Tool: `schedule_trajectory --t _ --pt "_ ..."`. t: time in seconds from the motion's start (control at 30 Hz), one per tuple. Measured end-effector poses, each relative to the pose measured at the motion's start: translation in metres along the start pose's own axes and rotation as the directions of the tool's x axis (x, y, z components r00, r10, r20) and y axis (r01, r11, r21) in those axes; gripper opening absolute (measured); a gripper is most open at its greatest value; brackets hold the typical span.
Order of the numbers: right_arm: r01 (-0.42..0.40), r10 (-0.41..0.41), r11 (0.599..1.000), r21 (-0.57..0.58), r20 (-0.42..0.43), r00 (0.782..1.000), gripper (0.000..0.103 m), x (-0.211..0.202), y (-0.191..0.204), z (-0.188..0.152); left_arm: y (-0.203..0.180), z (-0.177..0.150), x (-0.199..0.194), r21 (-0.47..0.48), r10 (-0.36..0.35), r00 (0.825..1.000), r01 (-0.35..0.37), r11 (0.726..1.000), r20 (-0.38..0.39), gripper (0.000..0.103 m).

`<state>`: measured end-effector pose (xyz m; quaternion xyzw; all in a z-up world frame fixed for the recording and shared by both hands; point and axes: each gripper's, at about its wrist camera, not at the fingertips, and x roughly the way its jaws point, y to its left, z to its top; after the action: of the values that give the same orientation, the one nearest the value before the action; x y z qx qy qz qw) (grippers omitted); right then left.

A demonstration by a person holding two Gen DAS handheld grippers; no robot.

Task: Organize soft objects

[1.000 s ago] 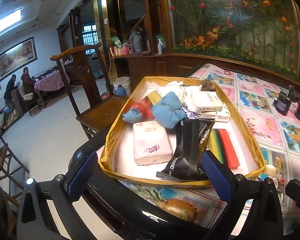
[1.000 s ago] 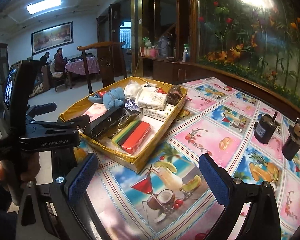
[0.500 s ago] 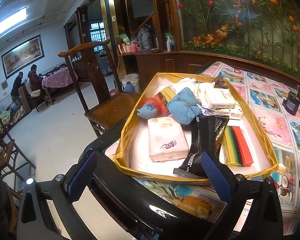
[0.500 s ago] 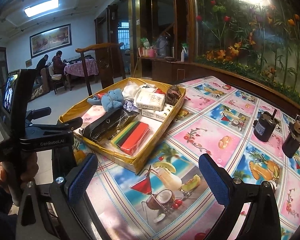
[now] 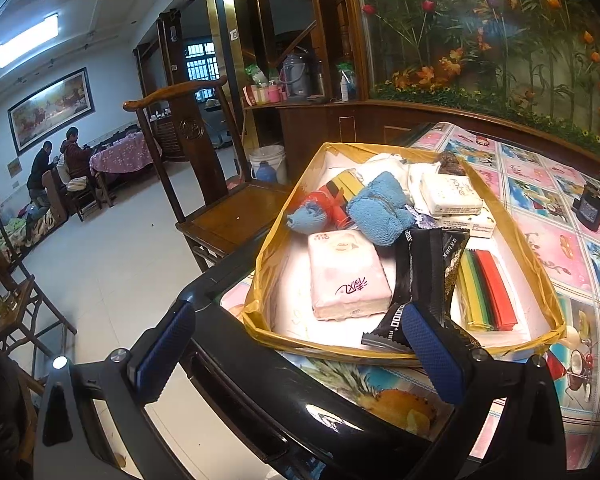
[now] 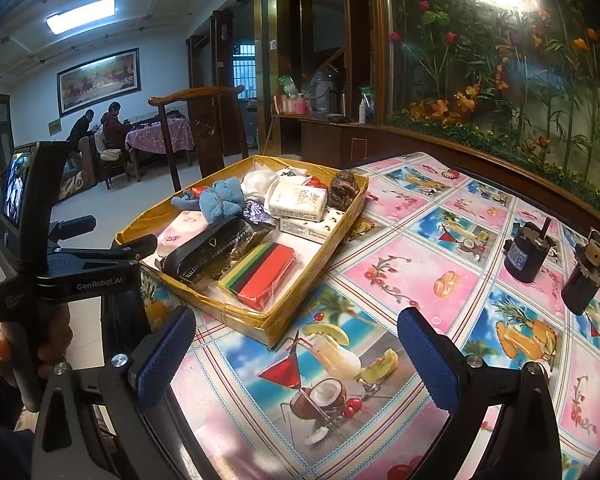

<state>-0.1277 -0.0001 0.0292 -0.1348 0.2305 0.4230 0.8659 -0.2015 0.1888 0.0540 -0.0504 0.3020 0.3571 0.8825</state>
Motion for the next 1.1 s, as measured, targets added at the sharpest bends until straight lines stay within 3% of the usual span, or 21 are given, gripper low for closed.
schedule_trajectory --t 1.1 --pt "0.006 -0.006 1.0 0.0 0.001 1.0 0.102 0.0002 -0.0009 0.0006 -0.0046 -0.0022 -0.0037 0.045 0.039 0.999 -0.04 0.998 0.017 0.103"
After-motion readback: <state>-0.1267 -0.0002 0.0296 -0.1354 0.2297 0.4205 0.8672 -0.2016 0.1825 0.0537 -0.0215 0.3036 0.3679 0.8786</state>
